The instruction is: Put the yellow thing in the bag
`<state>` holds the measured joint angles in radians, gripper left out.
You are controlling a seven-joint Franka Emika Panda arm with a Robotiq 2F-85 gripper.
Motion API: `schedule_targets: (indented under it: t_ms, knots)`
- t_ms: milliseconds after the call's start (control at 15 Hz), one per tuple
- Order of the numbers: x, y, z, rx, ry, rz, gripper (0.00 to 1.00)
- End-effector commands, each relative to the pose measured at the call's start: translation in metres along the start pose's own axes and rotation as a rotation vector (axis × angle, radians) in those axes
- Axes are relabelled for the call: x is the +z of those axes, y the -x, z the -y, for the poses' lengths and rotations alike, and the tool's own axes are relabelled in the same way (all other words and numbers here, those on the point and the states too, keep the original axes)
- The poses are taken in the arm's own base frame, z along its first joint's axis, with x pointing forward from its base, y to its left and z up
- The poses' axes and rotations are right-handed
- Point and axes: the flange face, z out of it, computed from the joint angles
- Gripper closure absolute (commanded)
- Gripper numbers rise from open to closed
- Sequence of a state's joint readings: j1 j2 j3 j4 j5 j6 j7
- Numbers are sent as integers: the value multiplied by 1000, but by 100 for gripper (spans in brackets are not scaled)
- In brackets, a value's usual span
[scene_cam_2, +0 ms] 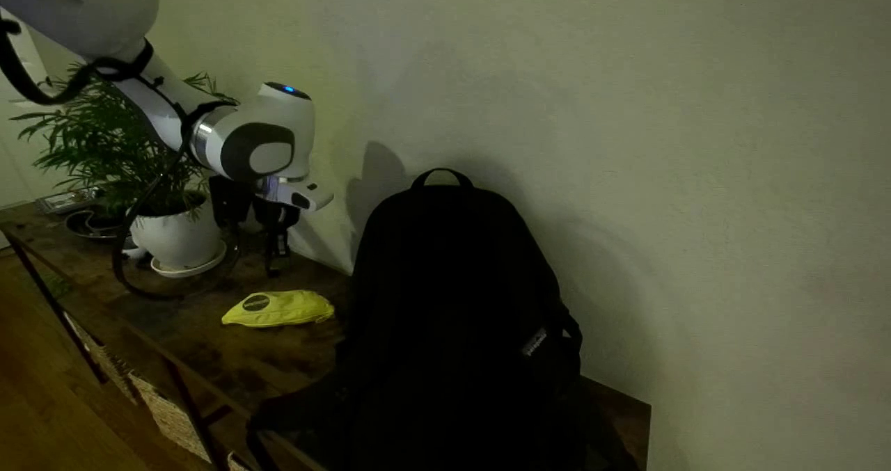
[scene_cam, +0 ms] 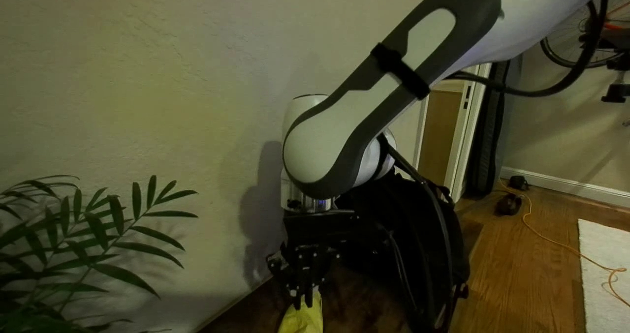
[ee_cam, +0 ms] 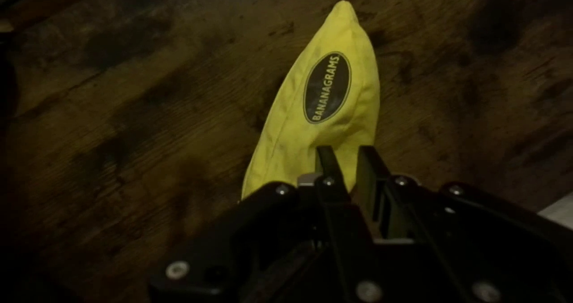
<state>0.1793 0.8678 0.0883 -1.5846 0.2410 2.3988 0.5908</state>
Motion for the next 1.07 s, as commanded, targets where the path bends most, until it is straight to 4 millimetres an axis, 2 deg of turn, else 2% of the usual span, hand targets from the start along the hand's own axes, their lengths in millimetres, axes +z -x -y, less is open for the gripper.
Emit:
schedule_targets:
  t_ms: [0, 67, 133, 267, 733, 1000]
  knots:
    - [-39, 18, -11, -20, 38, 14, 66]
    - [-44, 20, -11, -18, 40, 19, 60]
    - [-46, 22, -11, -18, 41, 24, 59]
    - [-44, 23, -10, -2, 45, 20, 47]
    - [-12, 7, -23, 76, 39, -41, 3]
    - [13, -5, -31, 131, 48, -80, 0]
